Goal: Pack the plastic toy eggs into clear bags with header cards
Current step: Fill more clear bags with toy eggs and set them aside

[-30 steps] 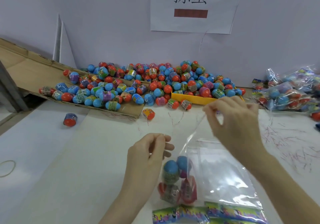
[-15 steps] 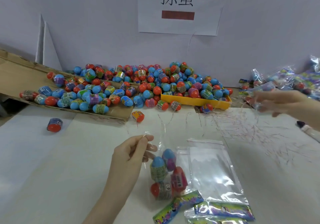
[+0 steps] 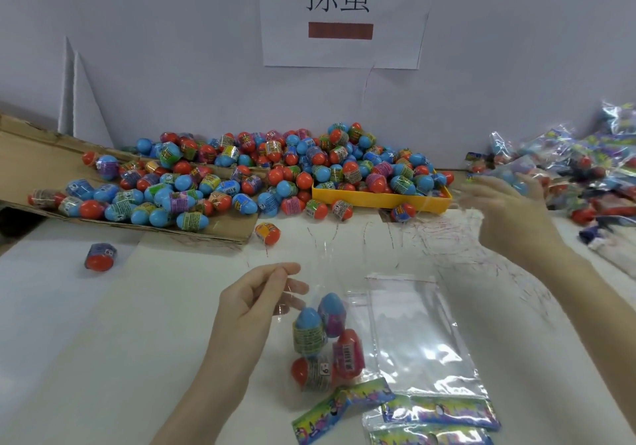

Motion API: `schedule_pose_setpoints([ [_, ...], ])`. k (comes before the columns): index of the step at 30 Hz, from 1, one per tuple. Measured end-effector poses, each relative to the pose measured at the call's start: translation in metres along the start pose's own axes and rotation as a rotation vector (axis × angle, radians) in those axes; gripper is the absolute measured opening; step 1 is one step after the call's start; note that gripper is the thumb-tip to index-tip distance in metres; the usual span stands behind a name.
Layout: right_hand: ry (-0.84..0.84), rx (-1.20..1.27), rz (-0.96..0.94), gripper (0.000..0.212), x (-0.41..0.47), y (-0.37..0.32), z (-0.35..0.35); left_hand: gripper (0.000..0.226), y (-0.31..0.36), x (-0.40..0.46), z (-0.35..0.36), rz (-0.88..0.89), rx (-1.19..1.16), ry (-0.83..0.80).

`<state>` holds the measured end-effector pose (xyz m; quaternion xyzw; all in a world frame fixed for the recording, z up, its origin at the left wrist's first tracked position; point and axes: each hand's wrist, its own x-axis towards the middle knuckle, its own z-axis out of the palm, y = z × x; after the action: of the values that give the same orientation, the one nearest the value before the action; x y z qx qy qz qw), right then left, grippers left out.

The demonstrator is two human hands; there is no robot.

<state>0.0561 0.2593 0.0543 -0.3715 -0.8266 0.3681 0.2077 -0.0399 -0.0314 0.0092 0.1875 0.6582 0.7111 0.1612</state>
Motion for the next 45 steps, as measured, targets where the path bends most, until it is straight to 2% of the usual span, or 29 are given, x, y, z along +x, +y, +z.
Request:
schedule_pose_setpoints([
  [1,0.045,0.151,-0.129,0.053,0.003,0.000,0.000,0.025,0.000,0.001,0.000,0.001,-0.011,-0.004],
  [2,0.191,0.230,-0.274,0.057,-0.001,-0.001,-0.001,0.025,-0.001,0.001,0.000,-0.007,-0.025,-0.004],
  [3,0.331,0.178,-0.347,0.055,-0.006,-0.003,0.001,0.025,-0.002,0.002,0.000,-0.024,-0.038,-0.007],
  [5,0.402,-0.163,-0.396,0.030,-0.008,-0.008,0.003,0.025,-0.002,0.002,0.000,-0.049,-0.067,-0.016],
  [6,0.303,-0.406,-0.349,0.029,-0.006,-0.008,0.005,0.025,-0.002,0.003,0.000,-0.052,-0.081,-0.018],
  [7,0.142,-0.572,-0.283,0.058,-0.004,-0.006,0.007,0.025,-0.003,0.003,0.000,-0.057,-0.092,-0.019],
  [9,-0.188,-0.468,-0.177,0.115,0.008,0.004,-0.002,0.024,-0.003,0.002,0.001,-0.067,-0.107,-0.022],
  [10,-0.477,-0.219,-0.209,0.124,0.008,0.009,-0.011,0.024,-0.004,0.002,0.001,-0.067,-0.111,-0.026],
  [11,-0.561,0.041,-0.319,0.119,-0.004,-0.001,-0.014,0.024,-0.004,0.002,0.000,-0.069,-0.112,-0.029],
  [13,-0.425,0.488,-0.255,0.087,-0.011,-0.004,-0.028,0.024,-0.003,0.002,0.000,-0.075,-0.108,-0.034],
  [14,-0.441,0.494,-0.215,0.068,-0.007,-0.006,-0.026,0.024,-0.003,0.001,0.000,-0.074,-0.105,-0.038],
  [15,-0.524,0.343,-0.214,0.049,0.001,-0.005,-0.028,0.024,-0.003,0.001,0.000,-0.069,-0.101,-0.040],
  [16,-0.471,0.180,-0.053,0.037,0.000,0.003,-0.021,0.024,-0.003,0.002,0.000,-0.065,-0.092,-0.042],
  [17,-0.285,0.039,-0.044,0.023,-0.006,-0.005,-0.011,0.025,-0.002,0.002,0.000,-0.063,-0.081,-0.048],
  [18,-0.204,0.109,-0.080,0.104,-0.001,-0.016,-0.005,0.025,-0.002,0.002,0.001,-0.058,-0.076,-0.055],
  [19,-0.319,0.185,-0.230,0.106,-0.003,-0.023,-0.004,0.026,-0.002,0.003,0.001,-0.056,-0.078,-0.060],
  [20,-0.397,0.387,-0.194,0.118,-0.012,-0.026,-0.004,0.027,-0.002,0.002,0.002,-0.063,-0.084,-0.064],
  [21,-0.360,0.456,-0.235,0.117,-0.017,-0.024,-0.003,0.027,-0.002,0.002,0.003,-0.070,-0.092,-0.068],
  [22,-0.386,0.486,-0.209,0.114,-0.018,-0.029,-0.001,0.028,-0.001,0.001,0.003,-0.073,-0.100,-0.070],
  [23,-0.311,0.309,-0.202,0.111,-0.022,-0.036,0.007,0.029,-0.001,0.001,0.003,-0.074,-0.108,-0.073],
  [24,-0.132,0.254,-0.135,0.105,-0.022,-0.032,0.017,0.029,-0.001,0.001,0.003,-0.076,-0.114,-0.077],
  [25,-0.077,0.215,-0.166,0.099,-0.031,-0.035,0.018,0.030,-0.001,0.001,0.003,-0.076,-0.120,-0.081],
  [27,-0.194,0.558,-0.249,0.093,-0.038,-0.042,0.025,0.030,-0.001,0.001,0.003,-0.068,-0.134,-0.088],
  [29,-0.121,0.797,-0.226,0.068,-0.049,-0.038,0.033,0.028,-0.002,0.001,0.005,-0.068,-0.153,-0.098],
  [31,-0.249,0.588,-0.262,0.063,-0.063,-0.038,0.045,0.020,-0.002,0.000,0.006,-0.065,-0.177,-0.123],
  [33,-0.533,0.350,-0.272,0.081,-0.078,-0.032,0.065,0.021,-0.002,0.000,0.006,-0.072,-0.235,-0.144],
  [36,-0.756,0.449,-0.137,0.070,-0.095,-0.030,0.082,0.022,-0.002,0.000,0.005,-0.072,-0.273,-0.156],
  [43,-0.661,0.629,-0.115,0.023,-0.101,-0.023,0.089,0.043,-0.005,0.002,0.003,-0.104,-0.199,-0.149],
  [45,-0.639,0.642,-0.098,0.021,-0.103,-0.022,0.089,0.053,-0.008,0.000,0.003,-0.144,-0.110,-0.179],
])
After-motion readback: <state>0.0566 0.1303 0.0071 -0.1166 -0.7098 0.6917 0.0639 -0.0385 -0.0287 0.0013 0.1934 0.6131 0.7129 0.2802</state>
